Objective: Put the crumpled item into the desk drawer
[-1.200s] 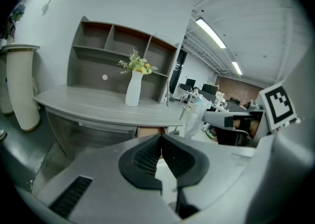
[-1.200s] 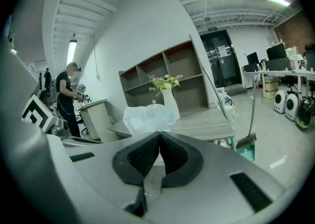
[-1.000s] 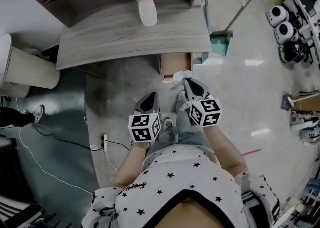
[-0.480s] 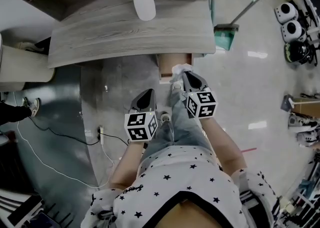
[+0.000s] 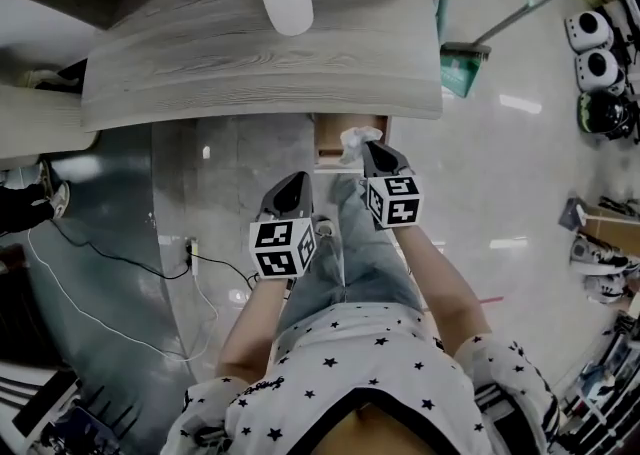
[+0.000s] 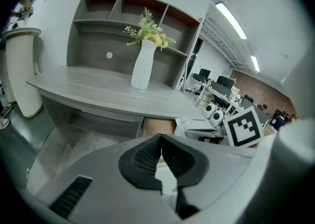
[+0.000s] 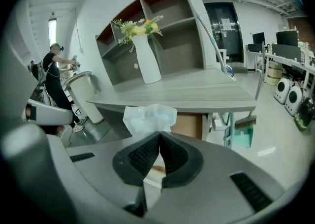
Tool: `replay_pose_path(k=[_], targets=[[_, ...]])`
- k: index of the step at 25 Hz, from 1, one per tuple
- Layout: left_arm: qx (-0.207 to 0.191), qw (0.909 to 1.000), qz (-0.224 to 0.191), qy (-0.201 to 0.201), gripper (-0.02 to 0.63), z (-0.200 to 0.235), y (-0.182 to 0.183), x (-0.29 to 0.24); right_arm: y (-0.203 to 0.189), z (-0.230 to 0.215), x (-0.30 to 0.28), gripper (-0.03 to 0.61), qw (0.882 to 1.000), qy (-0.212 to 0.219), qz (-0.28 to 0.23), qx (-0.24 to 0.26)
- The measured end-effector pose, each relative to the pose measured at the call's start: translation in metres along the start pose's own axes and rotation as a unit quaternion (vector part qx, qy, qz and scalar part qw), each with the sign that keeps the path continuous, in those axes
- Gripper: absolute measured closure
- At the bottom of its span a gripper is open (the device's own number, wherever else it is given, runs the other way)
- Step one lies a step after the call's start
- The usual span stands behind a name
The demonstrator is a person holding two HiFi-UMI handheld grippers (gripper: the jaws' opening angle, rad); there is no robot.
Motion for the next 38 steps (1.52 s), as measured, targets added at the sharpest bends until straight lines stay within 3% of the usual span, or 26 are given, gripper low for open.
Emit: replay_pose_path(k=[13,26,28,32,38], targets=[[0.009,0.9998,0.018,-0.002,0.6,0.007,-0.011,-0.034,-0.045,-0.026,-0.059,0.583,0.997,-0.027,0.066,0.001],[0.01,0.9997,0.022,0.001,0.6,0.014,-0.013,-0.04,-0.065,-0.039,-0.078,0.583,0.993,-0.048,0.104,-0.01],[0.009,0.9997,0.021,0.001,0.6,0.013,-0.012,-0.038,-0.065,-0.039,-0.077,0.574,0.993,-0.047,0.104,-0.013],[0.008,0.9998,0.017,0.0,0.6,0.011,-0.01,-0.034,-0.063,-0.036,-0.075,0.495,0.994,-0.036,0.103,-0.022],[0.004,1.0,0.007,-0.001,0.6,0.006,-0.007,-0.021,-0.059,-0.027,-0.061,0.495,0.995,-0.04,0.092,-0.018]])
Point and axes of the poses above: the fingertips, and each gripper's own axes: x backward along the fingers, z to its left, y out of its top, the point moved 1 cm from there along x, backward along the fingers, and after that the axes turned 5 degrees about -x, right-handed, at the moved point
